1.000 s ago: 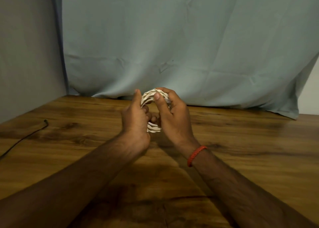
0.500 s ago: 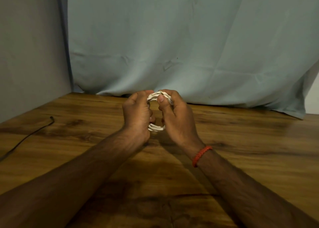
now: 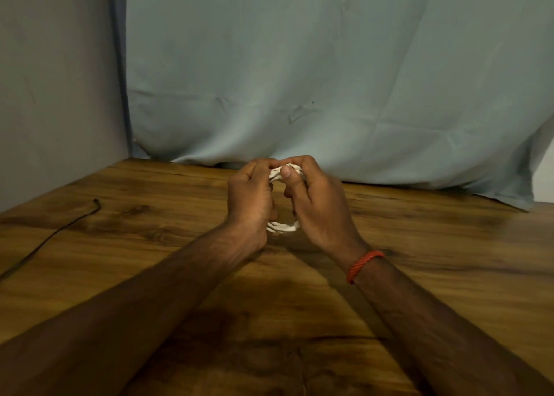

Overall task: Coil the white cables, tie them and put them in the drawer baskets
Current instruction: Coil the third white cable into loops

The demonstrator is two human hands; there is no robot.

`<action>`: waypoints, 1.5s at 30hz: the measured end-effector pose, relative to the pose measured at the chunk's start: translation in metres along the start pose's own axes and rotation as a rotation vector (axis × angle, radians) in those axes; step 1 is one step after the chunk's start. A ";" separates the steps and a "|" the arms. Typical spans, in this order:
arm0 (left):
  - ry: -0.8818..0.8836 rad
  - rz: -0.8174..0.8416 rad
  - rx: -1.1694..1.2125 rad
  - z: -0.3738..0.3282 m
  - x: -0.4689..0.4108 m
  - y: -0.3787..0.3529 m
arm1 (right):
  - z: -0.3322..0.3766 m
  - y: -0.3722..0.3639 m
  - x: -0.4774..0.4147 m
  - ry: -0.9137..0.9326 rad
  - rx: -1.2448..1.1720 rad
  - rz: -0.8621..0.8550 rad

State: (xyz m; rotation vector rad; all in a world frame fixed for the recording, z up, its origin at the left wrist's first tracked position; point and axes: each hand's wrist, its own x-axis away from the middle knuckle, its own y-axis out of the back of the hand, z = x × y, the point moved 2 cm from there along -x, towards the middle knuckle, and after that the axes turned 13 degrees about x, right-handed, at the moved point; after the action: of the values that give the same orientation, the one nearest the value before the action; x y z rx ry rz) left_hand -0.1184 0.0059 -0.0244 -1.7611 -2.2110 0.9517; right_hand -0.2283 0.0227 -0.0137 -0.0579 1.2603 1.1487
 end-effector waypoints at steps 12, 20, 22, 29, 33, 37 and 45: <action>0.188 0.207 0.042 0.010 0.001 -0.001 | -0.008 0.011 -0.010 -0.029 0.089 0.115; 0.131 0.476 -0.111 -0.007 -0.009 0.001 | -0.007 0.024 -0.013 0.125 0.071 0.378; 0.164 0.617 -0.232 -0.006 -0.009 0.002 | -0.007 0.030 -0.014 0.148 0.062 0.437; 0.141 0.744 -0.437 -0.009 -0.010 0.004 | -0.017 0.034 -0.016 0.052 0.049 0.337; 0.156 0.736 -0.465 -0.007 -0.010 0.005 | -0.019 0.032 -0.015 0.007 0.026 0.278; 0.201 0.734 -0.490 -0.008 -0.010 0.006 | -0.020 0.029 -0.013 0.014 0.079 0.254; 0.265 0.689 -0.345 -0.009 -0.005 0.006 | -0.017 0.032 -0.014 0.070 -0.009 0.148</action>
State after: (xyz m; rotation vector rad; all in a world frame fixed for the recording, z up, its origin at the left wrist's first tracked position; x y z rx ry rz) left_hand -0.1077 0.0052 -0.0192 -2.7105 -1.6881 0.3826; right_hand -0.2605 0.0193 0.0073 -0.0114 1.3393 1.2891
